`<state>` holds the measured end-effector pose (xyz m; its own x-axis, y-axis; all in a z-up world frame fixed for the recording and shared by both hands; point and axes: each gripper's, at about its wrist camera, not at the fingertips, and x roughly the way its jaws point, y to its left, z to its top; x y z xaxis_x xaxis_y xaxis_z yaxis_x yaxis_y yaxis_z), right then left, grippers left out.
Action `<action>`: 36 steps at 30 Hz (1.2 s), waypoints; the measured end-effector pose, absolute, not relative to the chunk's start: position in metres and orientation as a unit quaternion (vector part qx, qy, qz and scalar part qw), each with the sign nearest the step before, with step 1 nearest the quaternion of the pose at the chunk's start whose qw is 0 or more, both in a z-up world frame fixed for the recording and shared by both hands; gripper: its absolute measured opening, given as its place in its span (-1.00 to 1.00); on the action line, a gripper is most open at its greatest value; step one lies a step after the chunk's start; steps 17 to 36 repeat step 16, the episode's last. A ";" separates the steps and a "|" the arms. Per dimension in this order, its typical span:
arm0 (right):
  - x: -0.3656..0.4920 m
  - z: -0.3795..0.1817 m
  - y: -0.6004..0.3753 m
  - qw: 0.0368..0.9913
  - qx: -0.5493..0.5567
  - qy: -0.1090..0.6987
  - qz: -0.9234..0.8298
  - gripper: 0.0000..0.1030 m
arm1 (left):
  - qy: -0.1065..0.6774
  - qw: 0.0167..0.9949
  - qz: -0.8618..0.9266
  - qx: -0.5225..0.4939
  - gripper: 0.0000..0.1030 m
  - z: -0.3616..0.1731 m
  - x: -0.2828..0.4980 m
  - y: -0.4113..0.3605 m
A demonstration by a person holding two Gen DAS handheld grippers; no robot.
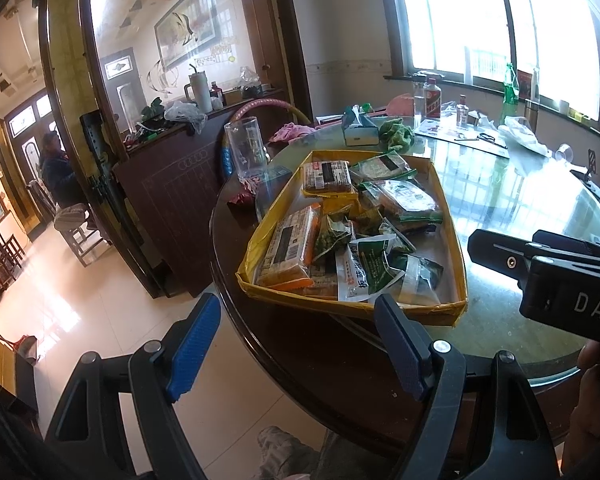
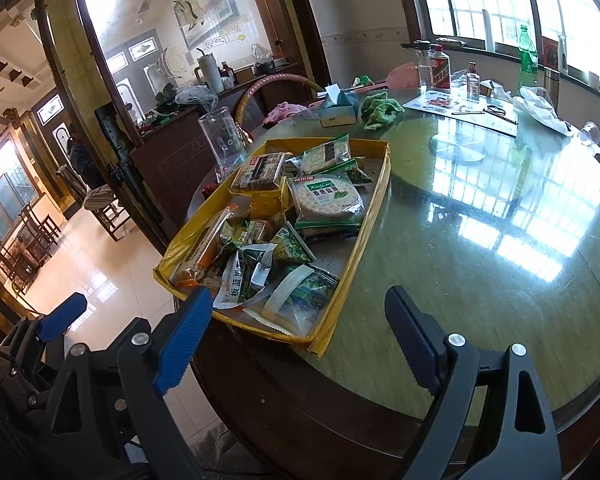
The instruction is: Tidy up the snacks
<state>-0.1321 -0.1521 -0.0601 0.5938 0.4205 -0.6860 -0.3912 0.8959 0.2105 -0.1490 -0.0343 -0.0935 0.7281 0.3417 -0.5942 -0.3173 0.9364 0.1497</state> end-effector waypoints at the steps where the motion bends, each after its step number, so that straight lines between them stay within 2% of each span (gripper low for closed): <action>1: -0.132 -0.060 -0.152 0.893 0.018 0.389 0.227 0.71 | 0.324 0.929 0.176 0.019 0.54 -0.094 -0.148 -0.034; 16: -0.098 -0.084 -0.132 0.886 -0.006 0.402 0.231 0.71 | 0.334 0.928 0.164 -0.003 0.54 -0.114 -0.108 -0.007; 36: -0.098 -0.084 -0.132 0.886 -0.006 0.402 0.231 0.71 | 0.334 0.928 0.164 -0.003 0.54 -0.114 -0.108 -0.007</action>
